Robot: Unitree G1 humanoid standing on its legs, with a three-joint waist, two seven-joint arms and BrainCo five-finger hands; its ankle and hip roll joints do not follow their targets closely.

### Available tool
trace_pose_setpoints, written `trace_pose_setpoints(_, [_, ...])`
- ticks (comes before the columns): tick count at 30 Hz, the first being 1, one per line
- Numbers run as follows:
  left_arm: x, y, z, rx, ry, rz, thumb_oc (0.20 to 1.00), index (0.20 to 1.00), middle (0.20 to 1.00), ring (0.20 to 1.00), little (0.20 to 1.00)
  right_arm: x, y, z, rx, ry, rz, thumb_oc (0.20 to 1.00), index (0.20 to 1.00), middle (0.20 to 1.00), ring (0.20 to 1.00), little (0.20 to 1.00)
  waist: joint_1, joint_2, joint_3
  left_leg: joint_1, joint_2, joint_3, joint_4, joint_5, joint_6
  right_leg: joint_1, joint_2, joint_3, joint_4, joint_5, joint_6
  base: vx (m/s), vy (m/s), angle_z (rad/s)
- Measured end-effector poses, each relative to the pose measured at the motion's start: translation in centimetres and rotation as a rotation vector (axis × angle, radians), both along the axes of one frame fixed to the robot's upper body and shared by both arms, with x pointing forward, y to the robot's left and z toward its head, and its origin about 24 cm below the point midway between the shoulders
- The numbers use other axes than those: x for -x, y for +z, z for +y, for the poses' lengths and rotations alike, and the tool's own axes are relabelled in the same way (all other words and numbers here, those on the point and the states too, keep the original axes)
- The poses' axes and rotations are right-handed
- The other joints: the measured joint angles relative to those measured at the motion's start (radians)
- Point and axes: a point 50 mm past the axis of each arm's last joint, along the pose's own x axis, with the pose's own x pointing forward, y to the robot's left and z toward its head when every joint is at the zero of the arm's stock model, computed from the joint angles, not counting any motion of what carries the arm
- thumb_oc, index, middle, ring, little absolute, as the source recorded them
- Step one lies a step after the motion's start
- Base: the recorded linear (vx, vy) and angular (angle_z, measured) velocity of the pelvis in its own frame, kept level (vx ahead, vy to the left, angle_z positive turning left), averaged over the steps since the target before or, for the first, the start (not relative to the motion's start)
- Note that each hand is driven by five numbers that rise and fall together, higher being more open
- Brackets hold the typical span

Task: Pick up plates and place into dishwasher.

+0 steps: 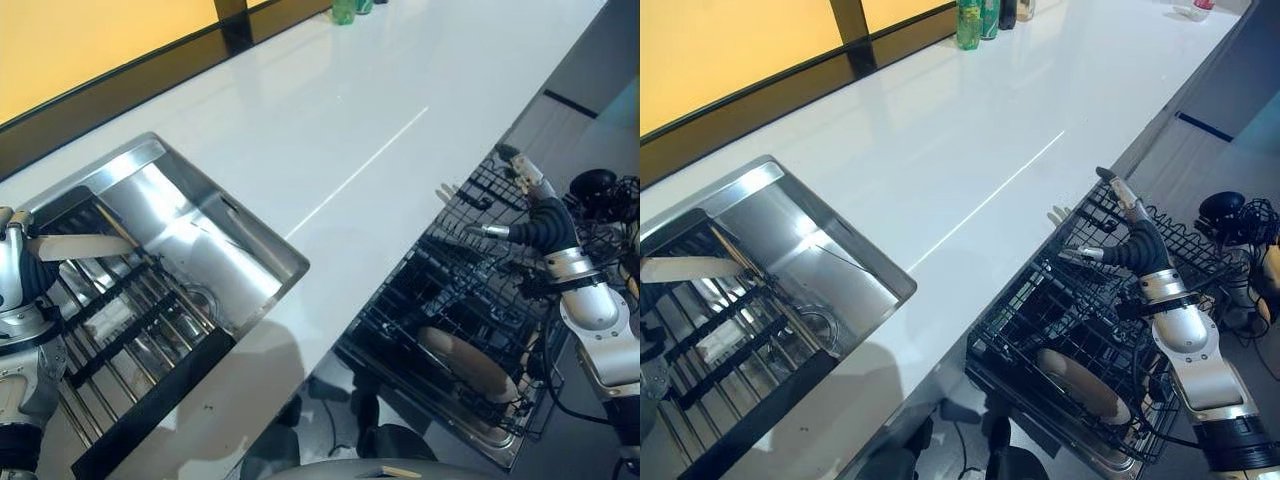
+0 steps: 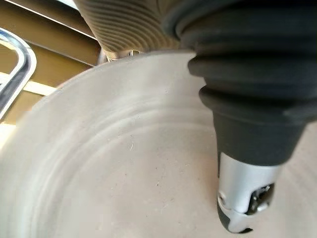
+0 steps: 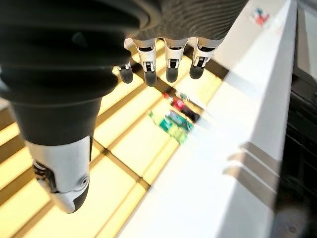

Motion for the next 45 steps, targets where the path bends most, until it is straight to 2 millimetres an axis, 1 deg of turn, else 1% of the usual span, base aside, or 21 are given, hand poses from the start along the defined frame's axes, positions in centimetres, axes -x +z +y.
trace_pose_setpoints(5, [0.1, 2.0, -1.2, -0.03, -0.073, -0.099, 0.2, 0.2, 0.2, 0.2, 0.2, 0.6, 1.0, -0.3, -0.084, -0.088, -0.146, 1.0, 1.0, 1.0, 1.0, 1.0, 0.013, -0.01, -0.008, 0.014, 0.002, -0.002, -0.007, 0.0, 0.0, 0.037, 0.004, -0.002, -0.055, 0.025, 0.0, -0.03, -0.04, 0.02])
trace_pose_setpoints(7, [0.2, 3.0, -1.6, -0.038, -0.095, -0.148, 0.2, 0.2, 0.2, 0.2, 0.2, 0.9, 1.5, -0.2, -0.104, -0.099, -0.201, 1.0, 1.0, 1.0, 1.0, 1.0, 0.016, -0.009, -0.015, 0.02, 0.004, -0.003, -0.01, 0.0, 0.0, 0.049, 0.005, -0.005, -0.067, 0.029, 0.0, -0.05, -0.021, 0.0])
trace_pose_setpoints(8, [0.3, 3.5, -1.9, -0.045, -0.111, -0.171, 0.2, 0.2, 0.2, 0.2, 0.2, 1.2, 2.0, -0.2, -0.11, -0.102, -0.231, 1.0, 1.0, 1.0, 1.0, 1.0, 0.024, -0.008, -0.021, 0.02, 0.004, -0.002, -0.011, 0.0, 0.0, 0.051, 0.005, -0.005, -0.073, 0.031, 0.001, -0.05, -0.02, -0.01])
trace_pose_setpoints(10, [0.4, 4.2, -2.3, -0.03, -0.145, -0.216, 0.2, 0.2, 0.2, 0.2, 0.2, 1.6, 3.0, -0.1, -0.12, -0.099, -0.295, 1.0, 1.0, 1.0, 1.0, 1.0, 0.028, -0.002, -0.031, 0.023, 0.004, -0.004, -0.013, 0.0, 0.0, 0.057, 0.005, -0.01, -0.08, 0.036, -0.001, -0.05, -0.022, 0.02])
trace_pose_setpoints(14, [0.4, 5.0, -4.0, 0.015, -0.252, -0.288, 0.2, 0.2, 0.2, 0.2, 0.2, 2.0, 5.0, 1.1, -0.123, -0.037, -0.391, 1.0, 1.0, 1.0, 1.0, 1.0, 0.034, 0.013, -0.068, 0.038, 0.008, -0.018, -0.023, 0.002, -0.001, 0.087, 0.008, -0.024, -0.104, 0.039, -0.002, -0.05, -0.041, 0.11])
trace_pose_setpoints(18, [0.0, 5.8, -5.1, 0.042, -0.321, -0.317, 0.2, 0.2, 0.2, 0.2, 0.2, 1.7, 7.3, 2.5, -0.114, 0.046, -0.489, 1.0, 1.0, 1.0, 1.0, 1.0, 0.04, 0.025, -0.114, 0.054, 0.007, -0.036, -0.033, 0.004, -0.005, 0.117, 0.01, -0.043, -0.126, 0.04, -0.001, -0.05, -0.031, 0.14])
trace_pose_setpoints(21, [-0.2, 6.3, -5.6, 0.106, -0.387, -0.337, 0.2, 0.2, 0.2, 0.2, 0.2, 1.6, 8.3, 3.9, -0.088, 0.133, -0.514, 1.0, 1.0, 1.0, 1.0, 1.0, 0.056, 0.031, -0.145, 0.057, 0.006, -0.042, -0.038, 0.006, -0.007, 0.124, 0.011, -0.048, -0.133, 0.04, -0.002, -0.08, -0.023, 0.06])
trace_pose_setpoints(23, [-0.6, 6.6, -6.4, 0.165, -0.451, -0.343, 0.2, 0.2, 0.2, 0.2, 0.2, 1.3, 8.2, 5.3, -0.08, 0.208, -0.494, 1.0, 1.0, 1.0, 1.0, 1.0, 0.057, 0.033, -0.147, 0.067, 0.006, -0.05, -0.039, 0.006, -0.008, 0.14, 0.011, -0.056, -0.14, 0.04, -0.001, -0.07, -0.025, 0.13])
trace_pose_setpoints(25, [-1.3, 6.9, -7.8, 0.204, -0.55, -0.327, 0.2, 0.2, 0.2, 0.2, 0.2, 1.2, 7.9, 6.5, -0.064, 0.278, -0.463, 1.0, 1.0, 1.0, 1.0, 1.0, 0.059, 0.029, -0.154, 0.068, 0.005, -0.061, -0.04, 0.006, -0.009, 0.155, 0.009, -0.073, -0.148, 0.037, 0.003, -0.09, -0.031, 0.23])
trace_pose_setpoints(28, [-2.0, 7.2, -10.0, 0.234, -0.674, -0.295, 0.2, 0.2, 0.2, 0.2, 0.2, 1.0, 8.3, 8.1, -0.044, 0.364, -0.453, 1.0, 1.0, 1.0, 1.0, 1.0, 0.067, 0.029, -0.155, 0.066, 0.001, -0.072, -0.04, 0.01, -0.009, 0.159, 0.004, -0.086, -0.148, 0.036, 0.003, -0.07, -0.023, 0.12])
trace_pose_setpoints(30, [-2.3, 7.6, -11.4, 0.228, -0.74, -0.277, 0.2, 0.2, 0.2, 0.2, 0.2, 0.9, 8.6, 8.6, -0.035, 0.395, -0.452, 1.0, 1.0, 1.0, 1.0, 1.0, 0.066, 0.029, -0.156, 0.067, -0.002, -0.086, -0.04, 0.01, -0.009, 0.169, 0.003, -0.098, -0.153, 0.036, 0.003, -0.06, -0.023, 0.18])
trace_pose_setpoints(32, [-2.5, 7.8, -12.1, 0.236, -0.776, -0.273, 0.2, 0.2, 0.2, 0.2, 0.2, 0.8, 8.9, 8.8, -0.026, 0.407, -0.456, 1.0, 1.0, 1.0, 1.0, 1.0, 0.083, 0.031, -0.157, 0.066, -0.003, -0.092, -0.04, 0.011, -0.009, 0.173, 0.003, -0.1, -0.157, 0.037, 0.002, -0.05, -0.021, 0.11])
trace_pose_setpoints(33, [-2.7, 8.0, -12.5, 0.235, -0.792, -0.263, 0.2, 0.2, 0.2, 0.2, 0.2, 0.8, 9.0, 9.0, -0.017, 0.421, -0.455, 1.0, 1.0, 1.0, 1.0, 1.0, 0.085, 0.032, -0.157, 0.066, -0.003, -0.098, -0.04, 0.011, -0.01, 0.175, 0.003, -0.102, -0.16, 0.037, 0.002, -0.03, -0.01, 0.11])
trace_pose_setpoints(35, [-2.9, 7.9, -12.7, 0.235, -0.799, -0.24, 0.2, 0.2, 0.2, 0.2, 0.2, 0.8, 9.0, 9.0, -0.018, 0.426, -0.453, 1.0, 1.0, 1.0, 1.0, 1.0, 0.085, 0.032, -0.157, 0.067, -0.005, -0.112, -0.04, 0.011, -0.01, 0.185, 0.002, -0.116, -0.165, 0.036, 0.003, -0.04, -0.002, 0.17])
trace_pose_setpoints(38, [-3.2, 7.7, -12.9, 0.235, -0.798, -0.169, 0.2, 0.2, 0.2, 0.2, 0.2, 0.8, 9.0, 9.1, -0.019, 0.44, -0.443, 1.0, 1.0, 1.0, 1.0, 1.0, 0.087, 0.034, -0.156, 0.065, -0.006, -0.115, -0.04, 0.011, -0.01, 0.185, 0.001, -0.121, -0.165, 0.035, 0.003, -0.03, 0.014, 0.07])
trace_pose_setpoints(43, [-3.9, 7.0, -12.6, 0.227, -0.79, 0.051, 0.209, 0.209, 0.209, 0.209, 0.209, 0.8, 8.9, 9.2, -0.004, 0.451, -0.433, 1.0, 1.0, 1.0, 1.0, 1.0, 0.088, 0.04, -0.154, 0.063, -0.006, -0.115, -0.04, 0.011, -0.01, 0.185, 0.0, -0.123, -0.164, 0.032, 0.006, 0.0, 0.003, 0.01])
trace_pose_setpoints(44, [-3.9, 6.7, -12.4, 0.217, -0.782, 0.125, 0.391, 0.391, 0.391, 0.391, 0.391, 0.8, 8.9, 9.2, 0.0, 0.453, -0.43, 1.0, 1.0, 1.0, 1.0, 1.0, 0.087, 0.042, -0.154, 0.063, -0.006, -0.115, -0.04, 0.011, -0.01, 0.185, 0.0, -0.123, -0.164, 0.032, 0.006, 0.0, 0.033, -0.01])
trace_pose_setpoints(45, [-3.9, 6.1, -12.1, 0.211, -0.77, 0.213, 0.658, 0.658, 0.658, 0.658, 0.658, 0.7, 8.9, 9.1, 0.003, 0.451, -0.424, 1.0, 1.0, 1.0, 1.0, 1.0, 0.085, 0.046, -0.153, 0.063, -0.006, -0.114, -0.04, 0.011, -0.01, 0.184, 0.0, -0.123, -0.164, 0.032, 0.006, 0.0, 0.03, -0.02])
